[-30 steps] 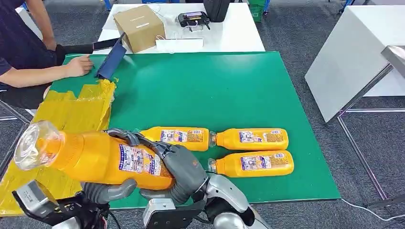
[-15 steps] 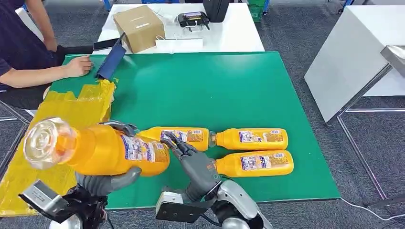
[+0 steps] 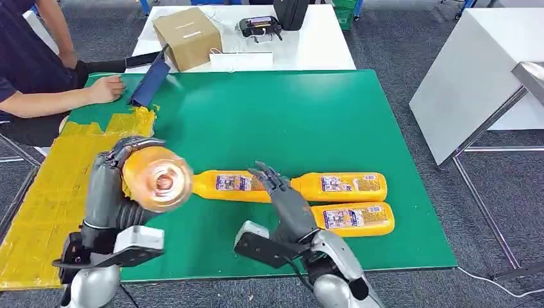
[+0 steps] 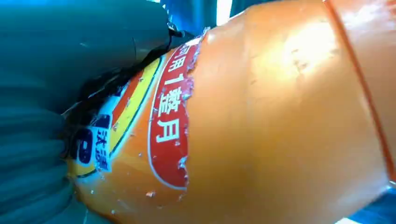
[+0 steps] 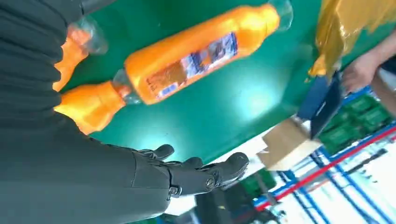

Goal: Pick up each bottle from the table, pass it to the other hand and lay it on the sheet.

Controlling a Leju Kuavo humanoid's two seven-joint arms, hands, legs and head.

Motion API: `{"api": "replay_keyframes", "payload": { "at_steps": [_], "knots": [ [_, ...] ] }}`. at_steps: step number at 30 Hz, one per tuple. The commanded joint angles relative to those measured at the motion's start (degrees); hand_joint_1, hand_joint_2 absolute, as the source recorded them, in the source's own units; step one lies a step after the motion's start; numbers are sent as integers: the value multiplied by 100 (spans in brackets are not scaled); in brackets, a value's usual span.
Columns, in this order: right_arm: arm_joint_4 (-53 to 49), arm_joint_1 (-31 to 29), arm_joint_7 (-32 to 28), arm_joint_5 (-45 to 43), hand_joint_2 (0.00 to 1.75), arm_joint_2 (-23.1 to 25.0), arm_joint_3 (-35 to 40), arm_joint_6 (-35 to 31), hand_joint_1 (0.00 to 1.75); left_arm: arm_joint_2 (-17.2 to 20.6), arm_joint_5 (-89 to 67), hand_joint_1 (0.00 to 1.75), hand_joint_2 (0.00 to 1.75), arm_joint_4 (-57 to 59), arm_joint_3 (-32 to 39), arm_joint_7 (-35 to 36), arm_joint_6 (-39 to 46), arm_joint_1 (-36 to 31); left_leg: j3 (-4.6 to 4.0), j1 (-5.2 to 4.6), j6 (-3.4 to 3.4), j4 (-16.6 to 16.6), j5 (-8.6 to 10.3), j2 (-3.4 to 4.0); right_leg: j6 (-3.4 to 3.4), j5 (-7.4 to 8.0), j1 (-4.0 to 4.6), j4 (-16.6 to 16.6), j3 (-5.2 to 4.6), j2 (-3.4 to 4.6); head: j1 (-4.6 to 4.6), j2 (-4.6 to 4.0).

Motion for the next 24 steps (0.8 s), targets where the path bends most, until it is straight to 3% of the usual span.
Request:
{"api": "replay_keyframes", "payload": {
  "at_steps": [1,4,8,14,24],
  "knots": [
    [719,-598,-25,-495,175,-80,-382,155,0,1472,-2249,175,175,3097,124,225,775,-1212,49,3,-12,-22,4,-21,-18,-3,-2,-15,49,18,2,0],
    [1011,-936,102,-493,175,-57,-239,241,0,1932,-3097,175,175,4463,-385,445,923,-1564,32,1,-6,-14,10,-7,-18,4,-3,-4,27,13,0,0],
    [1128,-1145,148,-511,175,-56,-126,277,0,2066,-3097,175,175,5744,-679,605,1246,-1707,51,2,-11,-21,9,2,-22,3,-4,-6,42,34,2,0],
    [1114,-1166,268,-595,175,-197,-100,312,0,2376,-2946,175,175,6521,-838,586,365,-2072,38,10,-11,-6,1,-2,-21,-4,3,2,33,29,2,0],
    [1025,-1160,402,-495,175,-234,65,297,0,2280,-2664,175,175,6896,-506,1184,-306,-2468,9,7,-8,-3,10,-4,-18,5,3,6,11,13,4,0]
  ]
}}
